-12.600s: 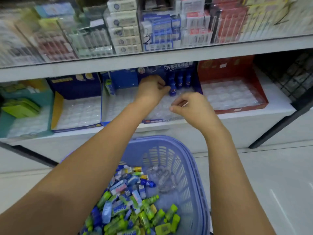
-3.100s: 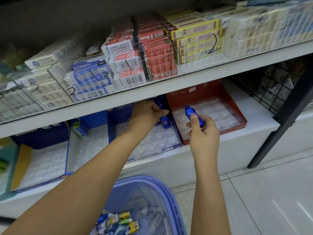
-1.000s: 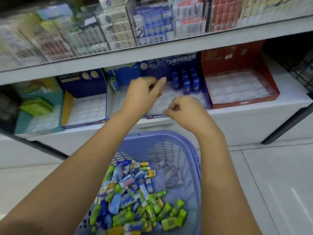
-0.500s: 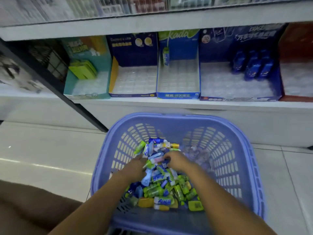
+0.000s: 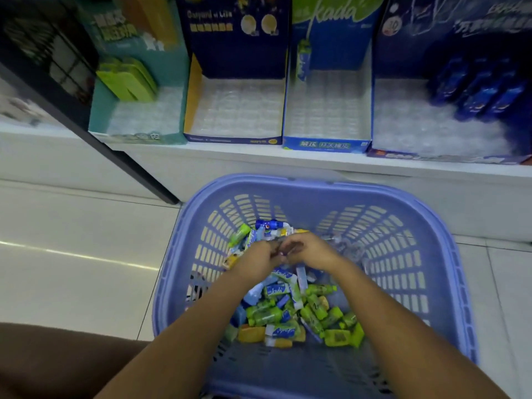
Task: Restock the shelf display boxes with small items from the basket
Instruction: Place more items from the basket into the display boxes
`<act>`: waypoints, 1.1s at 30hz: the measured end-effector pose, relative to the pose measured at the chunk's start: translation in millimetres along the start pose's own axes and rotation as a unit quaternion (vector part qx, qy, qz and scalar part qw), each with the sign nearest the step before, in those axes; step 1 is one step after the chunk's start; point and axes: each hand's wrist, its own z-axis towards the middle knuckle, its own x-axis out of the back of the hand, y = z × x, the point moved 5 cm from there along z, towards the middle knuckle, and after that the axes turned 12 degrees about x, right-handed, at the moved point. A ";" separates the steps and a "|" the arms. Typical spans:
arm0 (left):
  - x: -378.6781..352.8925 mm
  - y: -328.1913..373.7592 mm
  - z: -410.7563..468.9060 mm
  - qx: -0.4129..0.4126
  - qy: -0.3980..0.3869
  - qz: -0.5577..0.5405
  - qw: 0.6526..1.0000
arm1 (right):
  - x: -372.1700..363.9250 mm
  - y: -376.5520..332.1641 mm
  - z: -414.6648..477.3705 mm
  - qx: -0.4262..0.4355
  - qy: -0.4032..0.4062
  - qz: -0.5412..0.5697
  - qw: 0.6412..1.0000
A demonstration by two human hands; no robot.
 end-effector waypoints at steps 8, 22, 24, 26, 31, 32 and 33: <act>-2.4 -19.4 6.3 0.220 -0.030 -0.215 0.951 | 8.9 37.9 -17.3 -0.189 -0.076 -0.429 0.880; 34.0 10.0 -36.9 0.165 -0.129 -0.508 0.835 | 6.1 33.0 -51.6 -0.142 -0.074 -0.383 0.910; 49.2 17.3 -44.6 0.150 -0.112 -0.506 0.842 | 7.8 25.4 -54.0 -0.129 -0.101 -0.373 0.913; 68.6 23.8 -48.7 0.140 -0.083 -0.502 0.849 | 13.7 6.2 -52.1 -0.121 -0.075 -0.302 0.943; 125.6 47.1 -57.6 0.087 -0.071 -0.587 0.802 | 15.9 -83.5 -41.2 -0.073 0.026 0.102 0.992; 135.9 51.4 -60.0 0.072 -0.070 -0.601 0.793 | 14.1 -104.3 -41.6 -0.055 0.026 0.179 0.982; 145.3 55.5 -62.1 0.054 -0.068 -0.614 0.785 | 13.4 -126.2 -42.6 -0.032 0.027 0.228 0.973</act>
